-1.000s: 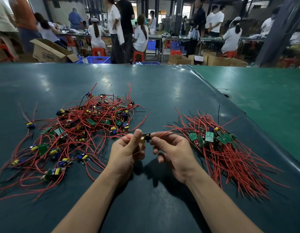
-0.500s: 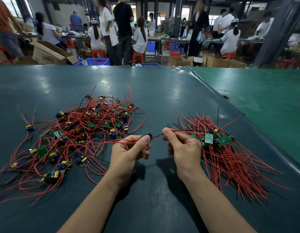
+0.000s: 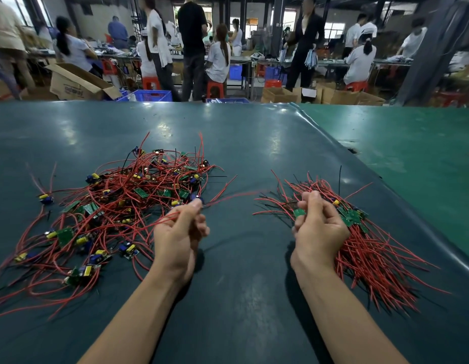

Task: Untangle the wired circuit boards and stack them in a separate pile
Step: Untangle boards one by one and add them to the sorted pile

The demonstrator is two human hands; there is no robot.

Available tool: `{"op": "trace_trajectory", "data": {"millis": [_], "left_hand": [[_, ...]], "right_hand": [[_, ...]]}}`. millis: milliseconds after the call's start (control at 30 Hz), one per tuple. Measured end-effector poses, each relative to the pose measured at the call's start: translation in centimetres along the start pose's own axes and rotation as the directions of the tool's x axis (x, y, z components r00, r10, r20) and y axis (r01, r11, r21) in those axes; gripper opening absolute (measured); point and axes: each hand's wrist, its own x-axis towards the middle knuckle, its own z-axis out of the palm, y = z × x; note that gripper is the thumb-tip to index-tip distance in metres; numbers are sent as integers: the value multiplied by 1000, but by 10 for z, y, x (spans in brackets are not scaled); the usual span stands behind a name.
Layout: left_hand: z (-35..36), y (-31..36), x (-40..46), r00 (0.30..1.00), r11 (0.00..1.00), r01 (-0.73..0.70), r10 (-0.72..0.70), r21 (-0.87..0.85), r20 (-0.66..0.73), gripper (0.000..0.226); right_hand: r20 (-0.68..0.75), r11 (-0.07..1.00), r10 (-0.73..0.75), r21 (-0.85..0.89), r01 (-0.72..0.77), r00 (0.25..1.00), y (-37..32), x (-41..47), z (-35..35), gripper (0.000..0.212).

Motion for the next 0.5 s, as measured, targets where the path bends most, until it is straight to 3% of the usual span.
{"op": "trace_trajectory", "data": {"millis": [100, 233, 300, 400, 500], "left_hand": [[-5, 2, 4, 997, 999, -25, 23, -22, -67, 20], [0, 2, 0, 999, 998, 16, -18, -61, -27, 17], [-1, 6, 0, 999, 993, 35, -37, -114, -12, 13], [-3, 6, 0, 998, 986, 54, -52, -160, 20, 11], [3, -2, -3, 993, 994, 87, -81, -65, 88, 13]], "right_hand": [[83, 999, -16, -49, 20, 996, -1, -4, -2, 25], [357, 952, -139, -210, 224, 924, 4, -31, 4, 27], [387, 940, -132, -242, 239, 912, 3, -31, 4, 26], [419, 958, 63, -279, 63, 906, 2, -25, 4, 27], [565, 958, 261, -248, -141, 783, 3, -35, 8, 40]]}}
